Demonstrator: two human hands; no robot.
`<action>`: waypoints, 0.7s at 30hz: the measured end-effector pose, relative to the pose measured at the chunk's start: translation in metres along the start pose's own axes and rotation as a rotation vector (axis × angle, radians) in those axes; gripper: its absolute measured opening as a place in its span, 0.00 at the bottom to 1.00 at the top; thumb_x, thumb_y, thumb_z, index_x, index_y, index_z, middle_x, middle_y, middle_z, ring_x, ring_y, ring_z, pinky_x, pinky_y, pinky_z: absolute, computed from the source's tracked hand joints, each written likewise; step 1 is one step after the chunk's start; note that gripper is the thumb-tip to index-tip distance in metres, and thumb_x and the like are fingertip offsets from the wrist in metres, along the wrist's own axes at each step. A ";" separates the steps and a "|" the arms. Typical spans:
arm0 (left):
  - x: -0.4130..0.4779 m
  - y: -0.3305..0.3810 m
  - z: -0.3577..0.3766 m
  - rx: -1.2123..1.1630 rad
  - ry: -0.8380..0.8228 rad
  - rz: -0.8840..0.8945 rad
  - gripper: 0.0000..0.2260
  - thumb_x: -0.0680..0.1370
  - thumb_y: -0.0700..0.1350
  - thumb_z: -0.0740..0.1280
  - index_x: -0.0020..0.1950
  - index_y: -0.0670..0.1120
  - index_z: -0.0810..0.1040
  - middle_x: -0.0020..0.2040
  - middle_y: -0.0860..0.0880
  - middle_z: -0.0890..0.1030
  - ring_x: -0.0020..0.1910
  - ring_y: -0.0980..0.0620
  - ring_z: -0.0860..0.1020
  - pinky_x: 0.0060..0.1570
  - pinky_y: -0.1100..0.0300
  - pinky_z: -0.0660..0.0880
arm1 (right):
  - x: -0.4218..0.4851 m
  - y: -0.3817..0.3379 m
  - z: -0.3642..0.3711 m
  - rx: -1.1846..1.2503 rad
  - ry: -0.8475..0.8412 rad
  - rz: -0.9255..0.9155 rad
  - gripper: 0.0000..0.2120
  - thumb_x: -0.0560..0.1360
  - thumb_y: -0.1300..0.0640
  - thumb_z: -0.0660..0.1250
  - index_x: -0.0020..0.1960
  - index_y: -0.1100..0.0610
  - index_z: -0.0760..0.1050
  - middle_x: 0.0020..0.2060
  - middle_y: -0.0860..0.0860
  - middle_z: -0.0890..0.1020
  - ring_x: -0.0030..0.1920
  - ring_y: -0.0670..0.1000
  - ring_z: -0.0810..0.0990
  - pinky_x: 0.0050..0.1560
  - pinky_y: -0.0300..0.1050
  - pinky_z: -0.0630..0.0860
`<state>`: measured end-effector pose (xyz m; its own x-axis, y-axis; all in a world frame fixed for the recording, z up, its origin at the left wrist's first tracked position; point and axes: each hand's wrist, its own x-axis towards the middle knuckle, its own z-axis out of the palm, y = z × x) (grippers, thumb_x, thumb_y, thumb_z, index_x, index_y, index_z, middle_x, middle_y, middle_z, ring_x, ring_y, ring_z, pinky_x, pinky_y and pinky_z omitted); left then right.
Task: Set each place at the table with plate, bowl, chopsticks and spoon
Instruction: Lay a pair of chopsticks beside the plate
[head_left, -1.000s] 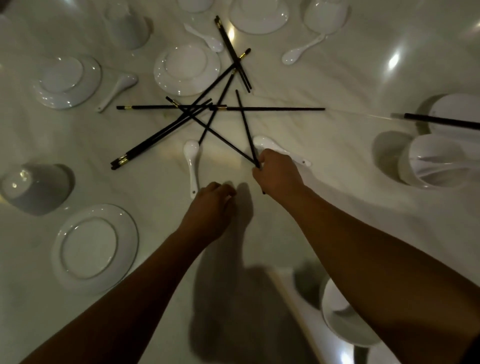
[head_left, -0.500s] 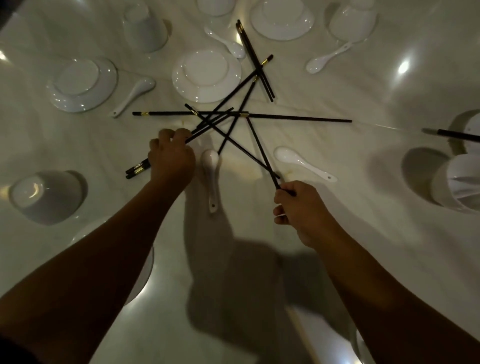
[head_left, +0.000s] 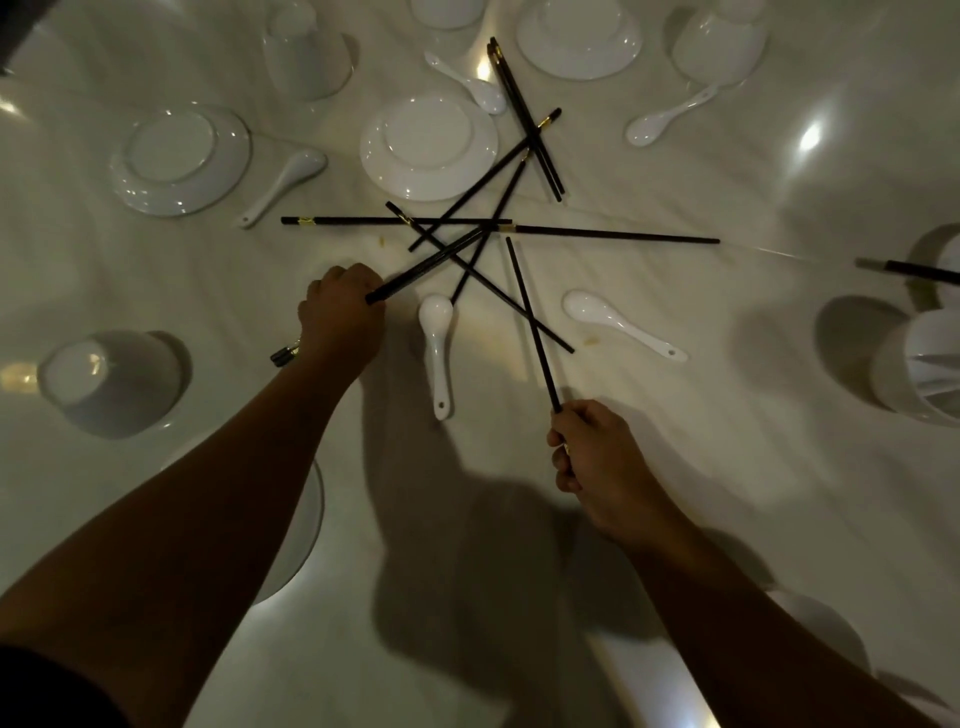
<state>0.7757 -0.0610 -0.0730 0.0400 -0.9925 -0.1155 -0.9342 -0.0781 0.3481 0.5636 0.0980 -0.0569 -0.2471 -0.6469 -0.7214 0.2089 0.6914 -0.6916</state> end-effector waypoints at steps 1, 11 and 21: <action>0.001 0.000 0.000 -0.025 -0.014 0.015 0.08 0.76 0.42 0.65 0.54 0.42 0.76 0.53 0.39 0.76 0.53 0.38 0.74 0.53 0.48 0.70 | -0.001 0.001 0.001 -0.005 0.003 -0.004 0.06 0.78 0.63 0.59 0.43 0.58 0.71 0.34 0.54 0.73 0.27 0.48 0.64 0.24 0.38 0.60; -0.020 0.013 -0.020 -0.183 0.018 0.122 0.06 0.75 0.42 0.68 0.48 0.40 0.76 0.43 0.44 0.79 0.43 0.47 0.76 0.43 0.61 0.66 | -0.014 0.002 0.006 0.042 -0.010 -0.024 0.05 0.78 0.62 0.61 0.44 0.57 0.73 0.35 0.53 0.73 0.27 0.47 0.67 0.22 0.37 0.63; -0.161 0.066 -0.038 -0.917 -0.410 -0.194 0.04 0.77 0.39 0.66 0.49 0.41 0.80 0.38 0.44 0.80 0.37 0.50 0.80 0.38 0.61 0.80 | -0.078 0.024 -0.052 0.218 -0.049 -0.016 0.05 0.79 0.61 0.62 0.46 0.54 0.75 0.37 0.52 0.73 0.37 0.49 0.71 0.36 0.44 0.73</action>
<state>0.7209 0.0899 0.0043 -0.1234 -0.8600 -0.4952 -0.2865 -0.4469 0.8475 0.5383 0.1820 -0.0153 -0.2065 -0.6759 -0.7074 0.4063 0.5985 -0.6905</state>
